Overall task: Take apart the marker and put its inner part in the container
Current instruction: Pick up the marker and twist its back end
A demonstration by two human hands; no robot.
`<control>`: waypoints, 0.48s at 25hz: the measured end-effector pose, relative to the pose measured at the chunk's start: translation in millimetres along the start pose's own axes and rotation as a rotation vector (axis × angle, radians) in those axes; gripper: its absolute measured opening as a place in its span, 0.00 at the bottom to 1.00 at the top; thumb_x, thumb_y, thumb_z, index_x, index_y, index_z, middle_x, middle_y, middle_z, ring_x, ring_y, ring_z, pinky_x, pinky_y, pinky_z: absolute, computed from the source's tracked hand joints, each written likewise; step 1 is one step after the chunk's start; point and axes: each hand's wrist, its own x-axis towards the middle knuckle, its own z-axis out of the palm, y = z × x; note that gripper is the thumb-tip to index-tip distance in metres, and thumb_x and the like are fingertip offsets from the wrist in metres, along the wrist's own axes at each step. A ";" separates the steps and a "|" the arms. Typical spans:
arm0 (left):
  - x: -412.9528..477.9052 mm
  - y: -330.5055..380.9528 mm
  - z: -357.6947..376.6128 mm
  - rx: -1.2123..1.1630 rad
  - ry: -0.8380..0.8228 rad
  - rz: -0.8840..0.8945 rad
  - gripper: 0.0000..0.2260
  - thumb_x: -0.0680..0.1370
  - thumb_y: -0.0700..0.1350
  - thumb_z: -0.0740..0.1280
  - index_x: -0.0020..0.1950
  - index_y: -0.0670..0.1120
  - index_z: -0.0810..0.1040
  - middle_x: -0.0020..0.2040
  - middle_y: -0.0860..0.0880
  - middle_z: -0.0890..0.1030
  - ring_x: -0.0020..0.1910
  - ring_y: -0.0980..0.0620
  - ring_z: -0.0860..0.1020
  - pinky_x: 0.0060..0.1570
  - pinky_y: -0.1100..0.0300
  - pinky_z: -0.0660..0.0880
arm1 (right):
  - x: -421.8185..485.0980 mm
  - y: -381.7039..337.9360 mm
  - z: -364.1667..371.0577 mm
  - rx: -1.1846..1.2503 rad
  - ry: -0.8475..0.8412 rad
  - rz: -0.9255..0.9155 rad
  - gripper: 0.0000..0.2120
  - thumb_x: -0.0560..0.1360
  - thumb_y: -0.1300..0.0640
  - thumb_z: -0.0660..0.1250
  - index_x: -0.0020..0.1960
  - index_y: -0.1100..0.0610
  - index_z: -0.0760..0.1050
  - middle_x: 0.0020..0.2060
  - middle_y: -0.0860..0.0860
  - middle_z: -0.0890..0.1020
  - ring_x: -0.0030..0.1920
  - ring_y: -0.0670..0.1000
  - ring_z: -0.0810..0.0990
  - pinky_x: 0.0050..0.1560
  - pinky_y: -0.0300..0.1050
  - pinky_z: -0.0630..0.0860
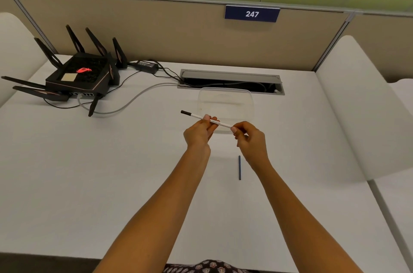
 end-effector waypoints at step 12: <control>-3.5 -1.7 6.4 0.034 -0.139 0.042 0.07 0.78 0.43 0.68 0.52 0.41 0.81 0.43 0.47 0.86 0.43 0.51 0.86 0.42 0.62 0.81 | 14.2 -5.9 -15.6 0.347 -0.098 0.320 0.15 0.77 0.47 0.67 0.41 0.57 0.83 0.32 0.53 0.82 0.31 0.50 0.80 0.33 0.42 0.79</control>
